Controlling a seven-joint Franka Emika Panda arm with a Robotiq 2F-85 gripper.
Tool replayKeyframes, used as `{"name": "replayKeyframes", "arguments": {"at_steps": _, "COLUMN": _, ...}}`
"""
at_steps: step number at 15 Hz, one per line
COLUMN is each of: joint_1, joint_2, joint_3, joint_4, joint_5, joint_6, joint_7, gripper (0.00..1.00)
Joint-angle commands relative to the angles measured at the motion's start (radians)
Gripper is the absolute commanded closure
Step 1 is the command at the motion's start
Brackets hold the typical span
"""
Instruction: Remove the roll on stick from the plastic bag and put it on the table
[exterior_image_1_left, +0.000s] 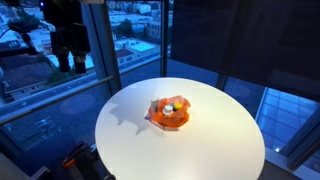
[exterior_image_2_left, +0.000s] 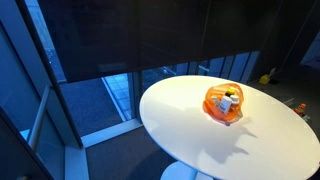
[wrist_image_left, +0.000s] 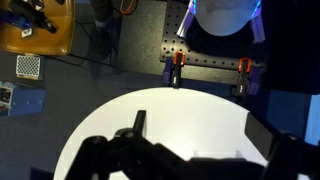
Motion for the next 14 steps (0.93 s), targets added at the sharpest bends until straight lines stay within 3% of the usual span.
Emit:
{"name": "replayKeyframes", "arguments": {"at_steps": 1, "joint_1": 0.024, "joint_2": 0.002, "joint_3": -0.017, "joint_4": 0.002, "joint_5": -0.008, "joint_6": -0.004, "joint_7": 0.013, "gripper": 0.00}}
{"name": "replayKeyframes", "arguments": {"at_steps": 8, "joint_1": 0.017, "joint_2": 0.027, "joint_3": -0.020, "joint_4": 0.019, "joint_5": -0.012, "joint_6": 0.009, "joint_7": 0.017, "gripper": 0.00}}
{"name": "replayKeyframes", "arguments": {"at_steps": 14, "joint_1": -0.005, "joint_2": 0.160, "joint_3": -0.055, "joint_4": 0.088, "joint_5": -0.013, "joint_6": 0.177, "joint_7": 0.028, "gripper": 0.00}}
